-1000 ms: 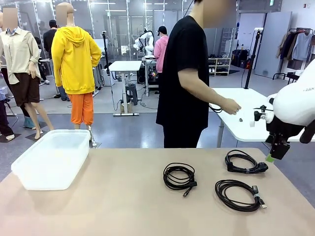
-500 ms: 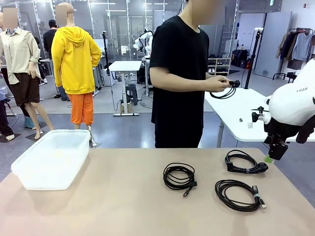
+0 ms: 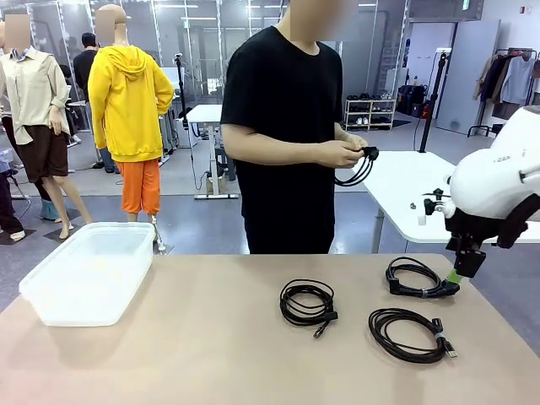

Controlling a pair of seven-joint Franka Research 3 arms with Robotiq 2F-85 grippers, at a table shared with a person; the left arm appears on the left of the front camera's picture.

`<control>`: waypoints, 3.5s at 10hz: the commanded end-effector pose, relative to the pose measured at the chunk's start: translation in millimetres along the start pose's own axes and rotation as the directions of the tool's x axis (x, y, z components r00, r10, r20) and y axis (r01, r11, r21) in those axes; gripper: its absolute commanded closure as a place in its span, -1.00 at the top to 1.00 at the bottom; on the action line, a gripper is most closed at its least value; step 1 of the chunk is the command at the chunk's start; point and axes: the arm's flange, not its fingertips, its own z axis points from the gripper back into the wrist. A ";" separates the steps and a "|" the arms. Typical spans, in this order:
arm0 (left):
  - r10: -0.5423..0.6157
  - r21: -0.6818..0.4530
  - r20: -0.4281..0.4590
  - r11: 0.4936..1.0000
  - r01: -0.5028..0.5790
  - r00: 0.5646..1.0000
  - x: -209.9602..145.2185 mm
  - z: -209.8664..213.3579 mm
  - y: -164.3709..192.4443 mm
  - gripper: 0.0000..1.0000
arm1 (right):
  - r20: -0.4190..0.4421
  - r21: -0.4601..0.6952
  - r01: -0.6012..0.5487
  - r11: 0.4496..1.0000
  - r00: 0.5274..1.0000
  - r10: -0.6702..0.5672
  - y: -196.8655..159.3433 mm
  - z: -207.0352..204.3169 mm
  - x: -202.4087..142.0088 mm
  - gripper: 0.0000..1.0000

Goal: Organize and store the cables.
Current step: Place the Power Cable into the Organizing box.

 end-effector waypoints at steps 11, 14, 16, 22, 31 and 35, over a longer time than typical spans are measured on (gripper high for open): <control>-0.001 -0.001 0.000 1.000 0.001 1.000 0.4 0.1 -0.3 1.00 | -0.018 0.158 -0.168 0.973 0.985 0.173 -71.2 -129.0 11.6 1.00; -0.001 -0.001 0.000 1.000 0.001 1.000 0.4 0.1 -0.3 1.00 | -0.022 0.195 -0.157 0.968 0.986 0.165 -84.6 -146.4 10.0 1.00; -0.001 -0.001 0.000 1.000 0.001 1.000 0.4 0.1 -0.3 1.00 | -0.028 0.212 -0.150 0.966 0.987 0.159 -88.8 -154.6 10.5 1.00; -0.001 -0.001 0.000 1.000 0.001 1.000 0.4 0.1 -0.3 1.00 | -0.033 0.243 -0.154 0.958 0.985 0.167 -90.6 -162.6 11.8 -1.00; -0.001 -0.001 0.000 1.000 0.001 1.000 0.4 0.1 -0.3 1.00 | -0.052 0.194 -0.130 0.972 0.988 0.143 -93.1 -82.8 31.9 -0.67; -0.001 -0.001 0.000 1.000 0.001 1.000 0.4 0.1 -0.3 1.00 | -0.097 0.196 -0.141 0.970 0.982 0.162 -64.2 -25.8 63.5 -0.67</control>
